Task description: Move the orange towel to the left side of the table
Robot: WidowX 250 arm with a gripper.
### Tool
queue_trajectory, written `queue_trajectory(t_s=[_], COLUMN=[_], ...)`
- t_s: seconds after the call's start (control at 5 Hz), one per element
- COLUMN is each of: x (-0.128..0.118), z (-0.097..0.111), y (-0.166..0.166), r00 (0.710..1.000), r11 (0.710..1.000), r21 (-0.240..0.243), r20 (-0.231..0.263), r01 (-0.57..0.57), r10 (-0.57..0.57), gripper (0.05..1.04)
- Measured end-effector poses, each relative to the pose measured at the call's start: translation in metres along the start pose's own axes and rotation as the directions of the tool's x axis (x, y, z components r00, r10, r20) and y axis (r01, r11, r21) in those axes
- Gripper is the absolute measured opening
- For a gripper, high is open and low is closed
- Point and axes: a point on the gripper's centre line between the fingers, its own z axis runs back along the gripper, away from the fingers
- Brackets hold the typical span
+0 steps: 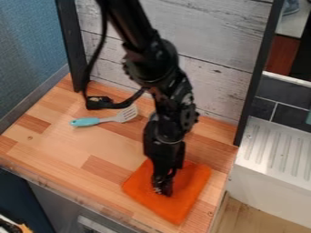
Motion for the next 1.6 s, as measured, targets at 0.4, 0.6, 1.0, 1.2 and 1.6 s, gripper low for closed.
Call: queue_trajectory(t_s=[0.4,0.6,1.0,1.2,1.6], x=[0.047,0.072,0.127,0.156,0.198], z=[-0.002,-0.003,-0.002,-0.002,-0.005], y=[0.0,-0.003,0.009,0.013,-0.007], r00=[0.988,0.964,0.885,0.843,0.774], r11=[0.988,0.966,0.9,0.853,0.779], r21=[0.016,0.02,0.022,0.032,0.032], r20=[0.028,0.066,0.191,0.183,0.142], r01=[-0.155,-0.258,-0.436,-0.52,-0.626], r10=[0.155,0.256,0.424,0.507,0.617], gripper=[1.001,1.001,1.001,1.001,1.0])
